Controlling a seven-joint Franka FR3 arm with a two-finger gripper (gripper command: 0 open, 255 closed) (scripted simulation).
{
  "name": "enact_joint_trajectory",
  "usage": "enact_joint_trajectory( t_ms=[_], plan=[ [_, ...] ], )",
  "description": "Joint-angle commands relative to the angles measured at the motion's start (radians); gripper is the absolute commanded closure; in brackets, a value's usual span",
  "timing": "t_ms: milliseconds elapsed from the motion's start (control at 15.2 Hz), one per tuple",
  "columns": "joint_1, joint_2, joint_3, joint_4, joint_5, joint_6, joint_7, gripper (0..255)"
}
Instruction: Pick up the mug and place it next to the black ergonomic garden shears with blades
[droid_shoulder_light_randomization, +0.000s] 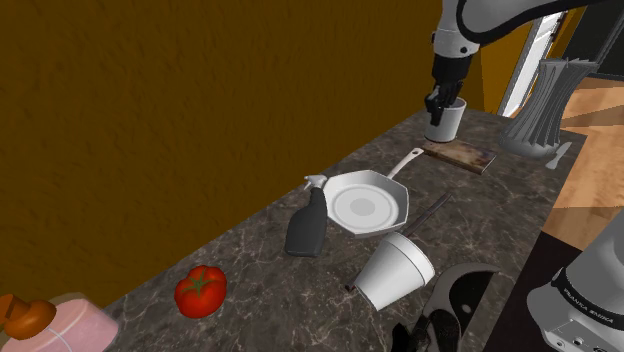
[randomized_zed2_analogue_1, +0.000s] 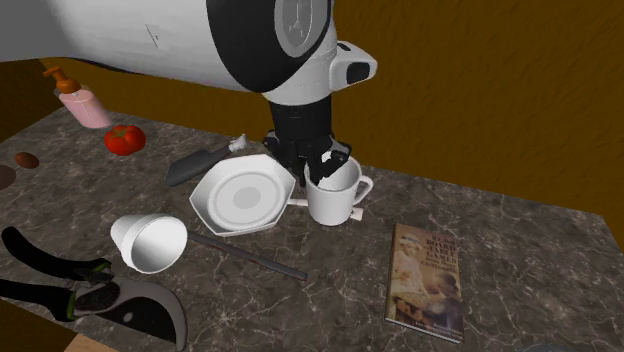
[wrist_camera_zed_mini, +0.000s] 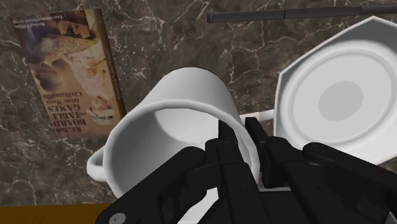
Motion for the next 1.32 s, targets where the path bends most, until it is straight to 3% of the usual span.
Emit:
enact_joint_trajectory(
  t_ms=[0, 726, 1254],
  plan=[
    [0.017, -0.001, 0.031, 0.004, 0.013, -0.008, 0.042, 255],
    [0.115, 0.099, 0.232, 0.11, 0.073, -0.022, 0.314, 255],
    [0.172, 0.254, 0.372, 0.272, 0.06, -0.038, 0.523, 255]
  ],
)
